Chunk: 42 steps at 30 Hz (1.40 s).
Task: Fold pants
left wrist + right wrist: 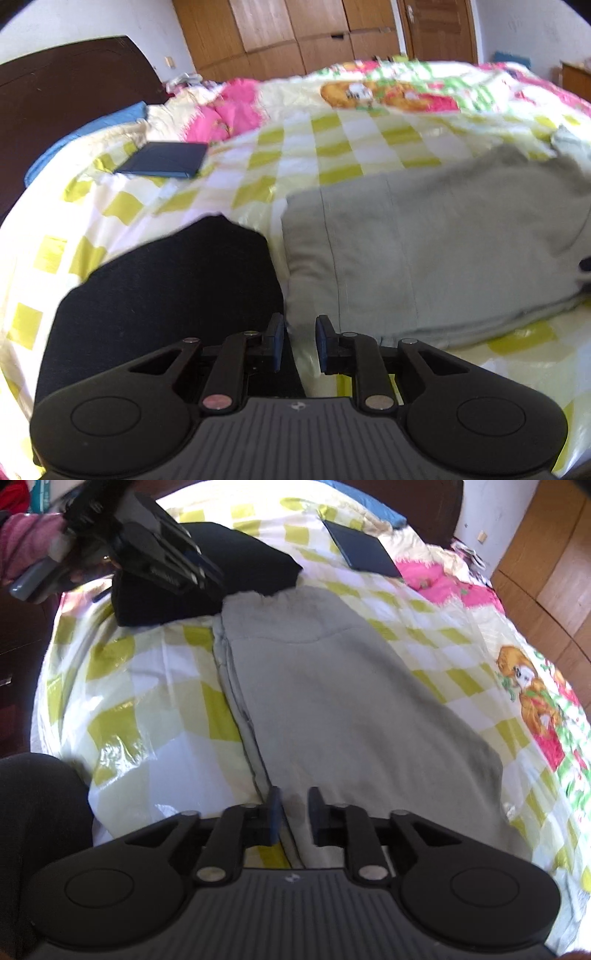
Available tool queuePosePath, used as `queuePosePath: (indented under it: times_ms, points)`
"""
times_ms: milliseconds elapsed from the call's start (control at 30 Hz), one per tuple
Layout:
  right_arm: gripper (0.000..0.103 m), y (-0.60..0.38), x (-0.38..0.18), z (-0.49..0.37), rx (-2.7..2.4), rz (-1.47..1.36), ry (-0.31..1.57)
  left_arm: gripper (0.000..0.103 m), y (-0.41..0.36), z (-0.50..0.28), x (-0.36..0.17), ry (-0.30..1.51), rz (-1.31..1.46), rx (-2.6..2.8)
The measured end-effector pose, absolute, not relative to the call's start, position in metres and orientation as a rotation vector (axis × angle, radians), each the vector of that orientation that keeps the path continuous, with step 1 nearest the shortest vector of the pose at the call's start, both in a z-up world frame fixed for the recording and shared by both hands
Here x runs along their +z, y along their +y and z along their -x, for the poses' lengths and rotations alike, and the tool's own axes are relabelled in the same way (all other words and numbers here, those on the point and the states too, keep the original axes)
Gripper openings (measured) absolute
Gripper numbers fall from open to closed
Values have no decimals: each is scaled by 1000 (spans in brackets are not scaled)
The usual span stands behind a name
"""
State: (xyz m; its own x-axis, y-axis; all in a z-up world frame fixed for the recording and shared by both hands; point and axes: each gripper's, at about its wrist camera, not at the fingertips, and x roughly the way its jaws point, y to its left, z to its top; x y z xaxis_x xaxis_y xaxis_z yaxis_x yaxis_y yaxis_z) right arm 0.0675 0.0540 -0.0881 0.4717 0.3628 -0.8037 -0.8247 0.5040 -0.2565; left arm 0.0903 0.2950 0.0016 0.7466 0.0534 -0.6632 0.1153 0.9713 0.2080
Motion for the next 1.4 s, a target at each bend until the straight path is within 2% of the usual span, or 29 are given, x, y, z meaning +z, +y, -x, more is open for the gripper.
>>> queuePosePath:
  times_ms: [133,267,333,467,700,833,933,1033,1100,1133,1167,1200,1400]
  points:
    - [22,57,-89,-61,821,665,750,34,273,-85,12,658,-221,-105]
    - [21,41,-72,-52,822,623,743,35,247,-99,-23,802,-281,-157]
    - [22,14,-59,-56,754,557,745,35,237,-97,-39,838,-330,-152]
    - [23,-69,-34,-78,528,353,795,35,236,-88,-24,826,-277,-142]
    - [28,-195,-19,-171,135,57,878,35,165,-92,5,743,-232,-327]
    - [31,-215,-23,-237,85,-111,931,40,95,-102,11,713,-206,-502]
    - [33,-200,-32,-272,72,-115,960,43,50,-113,9,714,-159,-601]
    - [43,-187,-48,-293,53,-116,1008,44,16,-116,4,718,-155,-653]
    - [38,-185,-63,-303,1,-86,1029,46,-1,-117,-2,736,-153,-669]
    - [31,-189,-68,-305,-21,-85,1031,46,-8,-117,-5,745,-152,-672]
    - [7,-196,-70,-304,-35,-98,1029,46,-14,-117,-8,756,-161,-670]
    - [2,-207,-68,-301,-32,-139,1022,46,-21,-115,-12,762,-188,-657]
    - [2,-296,-3,-218,29,-393,814,34,-32,-108,-9,743,-255,-664]
